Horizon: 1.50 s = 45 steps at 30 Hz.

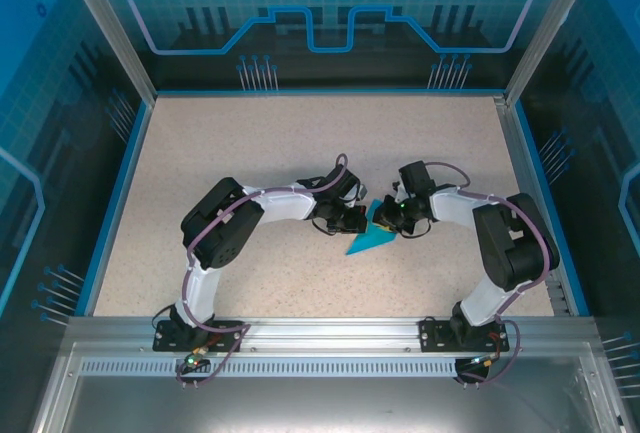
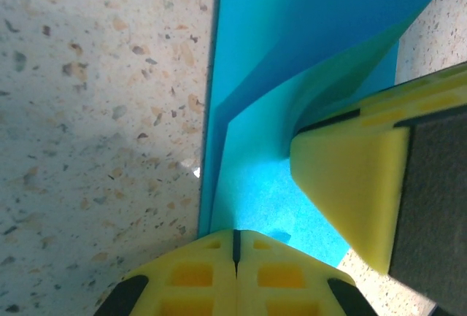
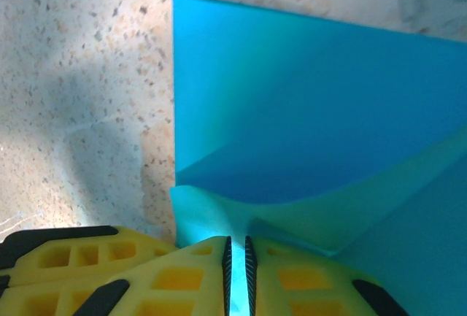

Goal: Fold a paper plane with a square sheet of paper (pick it up from the middle)
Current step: Fourth fold the wing at the center of the table.

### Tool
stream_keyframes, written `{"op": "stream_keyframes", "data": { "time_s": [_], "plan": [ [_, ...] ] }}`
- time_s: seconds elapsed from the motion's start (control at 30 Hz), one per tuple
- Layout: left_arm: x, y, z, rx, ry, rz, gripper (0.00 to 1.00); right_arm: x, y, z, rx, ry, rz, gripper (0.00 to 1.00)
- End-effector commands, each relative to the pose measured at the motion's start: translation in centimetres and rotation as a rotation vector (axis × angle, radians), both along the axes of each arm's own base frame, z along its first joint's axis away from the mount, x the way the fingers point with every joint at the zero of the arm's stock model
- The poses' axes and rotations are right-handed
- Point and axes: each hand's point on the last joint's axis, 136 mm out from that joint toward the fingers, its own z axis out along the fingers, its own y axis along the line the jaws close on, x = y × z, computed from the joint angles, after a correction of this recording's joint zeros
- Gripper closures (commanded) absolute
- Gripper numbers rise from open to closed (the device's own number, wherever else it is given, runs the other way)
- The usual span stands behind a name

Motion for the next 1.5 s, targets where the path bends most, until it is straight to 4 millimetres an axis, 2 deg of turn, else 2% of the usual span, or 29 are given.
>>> {"op": "stream_keyframes", "data": {
  "time_s": [0.0,0.17,0.4,0.5,0.67,0.8,1.1,1.23,1.47],
  "plan": [
    [-0.7,1.2,-2.0,0.075,0.049,-0.007,0.97,-0.9,1.1,0.2,0.025,-0.001,0.049,0.86],
    [-0.7,1.3,-2.0,0.081,0.048,-0.004,0.97,-2.1,0.4,-1.8,-0.007,0.052,0.032,0.88],
    [-0.5,1.1,-1.7,0.072,0.044,-0.006,0.97,-2.6,-1.3,-3.6,-0.027,0.058,0.001,0.91],
    [-0.1,0.3,-0.2,0.034,0.027,-0.014,0.96,-2.9,-1.4,-4.2,-0.031,0.068,0.007,0.92],
    [0.6,-1.2,3.5,-0.081,-0.01,-0.023,0.94,-3.2,-1.7,-4.5,-0.039,0.077,-0.001,0.93],
    [0.0,-1.7,4.5,-0.142,0.01,-0.03,0.93,-3.1,-1.8,-4.6,-0.043,0.083,-0.011,0.95],
    [-1.6,-0.2,1.3,-0.077,0.1,-0.004,0.95,-3.3,-1.9,-5.1,-0.045,0.113,-0.03,0.96],
    [-1.5,0.5,0.0,-0.026,0.101,0.013,0.97,-3.2,-1.9,-5.0,-0.044,0.108,-0.031,0.96],
    [-1.2,1.4,-1.2,0.043,0.091,0.027,0.98,-2.7,-1.8,-4.6,-0.034,0.085,-0.011,0.97]
  ]
}}
